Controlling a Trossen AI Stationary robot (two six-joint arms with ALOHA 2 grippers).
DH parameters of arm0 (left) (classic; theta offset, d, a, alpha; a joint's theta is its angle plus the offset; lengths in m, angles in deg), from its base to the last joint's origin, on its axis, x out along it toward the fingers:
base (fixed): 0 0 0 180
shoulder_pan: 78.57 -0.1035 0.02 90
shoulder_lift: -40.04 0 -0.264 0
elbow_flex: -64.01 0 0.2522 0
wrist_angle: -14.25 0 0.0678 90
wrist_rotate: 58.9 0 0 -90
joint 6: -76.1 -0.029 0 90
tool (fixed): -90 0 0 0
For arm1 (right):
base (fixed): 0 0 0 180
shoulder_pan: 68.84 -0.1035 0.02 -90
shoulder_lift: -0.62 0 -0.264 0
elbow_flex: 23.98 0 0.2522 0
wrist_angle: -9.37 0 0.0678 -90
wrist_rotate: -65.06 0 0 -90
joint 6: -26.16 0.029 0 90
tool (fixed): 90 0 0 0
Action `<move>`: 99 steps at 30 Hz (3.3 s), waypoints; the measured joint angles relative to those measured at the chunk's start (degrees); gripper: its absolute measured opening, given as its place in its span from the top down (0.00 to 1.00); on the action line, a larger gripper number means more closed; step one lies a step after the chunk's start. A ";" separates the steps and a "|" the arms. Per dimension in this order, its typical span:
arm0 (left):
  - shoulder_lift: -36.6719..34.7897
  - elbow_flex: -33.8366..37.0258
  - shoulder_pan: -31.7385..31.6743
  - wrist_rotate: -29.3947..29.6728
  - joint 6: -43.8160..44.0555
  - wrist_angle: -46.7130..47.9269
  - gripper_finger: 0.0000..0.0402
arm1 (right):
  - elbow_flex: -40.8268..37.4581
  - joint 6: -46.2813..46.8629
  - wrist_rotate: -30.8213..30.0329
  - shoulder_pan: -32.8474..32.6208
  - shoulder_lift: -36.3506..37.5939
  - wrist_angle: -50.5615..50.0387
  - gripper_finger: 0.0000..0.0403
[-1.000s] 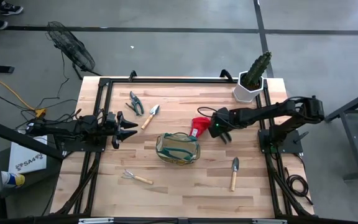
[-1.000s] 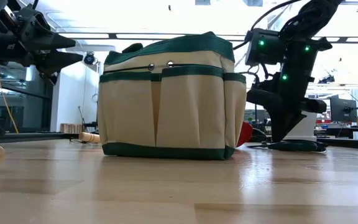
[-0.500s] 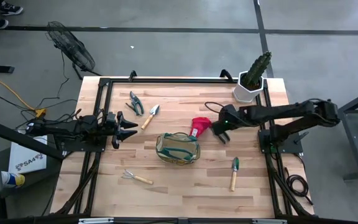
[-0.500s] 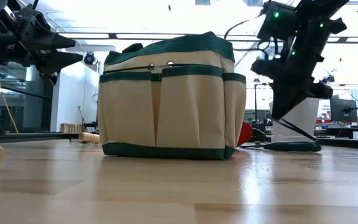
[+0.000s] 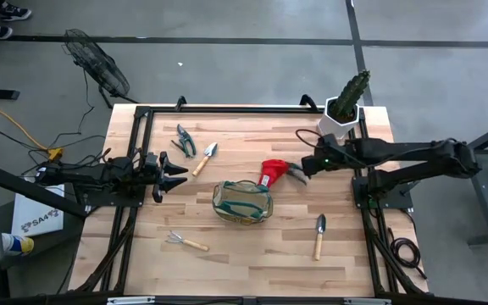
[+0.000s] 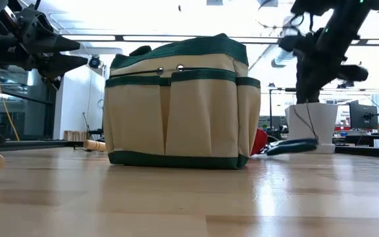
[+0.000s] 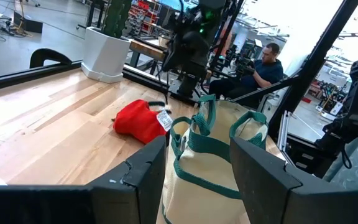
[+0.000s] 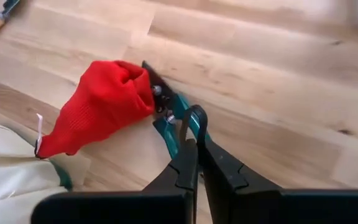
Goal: Pick & Place Garden tools in Gardening bag
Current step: Put the green right shear scissors into the gardening bag
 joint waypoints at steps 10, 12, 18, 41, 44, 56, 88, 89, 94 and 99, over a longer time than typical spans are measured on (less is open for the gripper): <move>0.00 0.01 0.01 0.00 0.00 0.00 0.57 | 15.06 1.24 -7.76 -4.86 0.27 -13.20 0.99; 0.00 0.01 0.00 0.00 -0.02 -0.01 0.57 | 17.39 1.86 -9.69 -5.90 0.29 -14.82 0.99; 0.00 0.01 0.01 0.00 -0.01 0.00 0.57 | 23.32 2.87 -14.50 -8.80 0.24 -17.76 0.99; 0.02 0.00 0.01 0.00 -0.02 0.00 0.57 | 41.31 -19.99 -19.01 -21.58 -6.28 -8.00 0.99; 0.01 0.00 0.00 0.00 0.00 -0.01 0.57 | 41.70 -23.60 -18.24 -22.65 -6.35 -4.57 0.99; 0.00 0.00 0.00 0.00 -0.01 0.00 0.57 | 41.71 -32.44 -12.17 -28.12 -7.12 2.75 0.99; 0.00 0.01 0.01 0.00 -0.01 -0.01 0.57 | 41.71 -34.20 -13.85 -30.54 -17.80 14.21 0.99; 0.00 0.01 0.01 0.00 0.00 0.00 0.57 | 41.71 -33.94 -13.86 -30.54 -18.11 14.40 0.99; 0.01 0.00 0.00 0.00 0.00 0.00 0.57 | 41.71 -32.40 -14.04 -30.54 -18.31 14.85 0.99; 0.00 0.01 0.00 0.00 -0.01 -0.01 0.57 | 41.71 -31.16 -14.52 -30.60 -18.32 15.59 0.99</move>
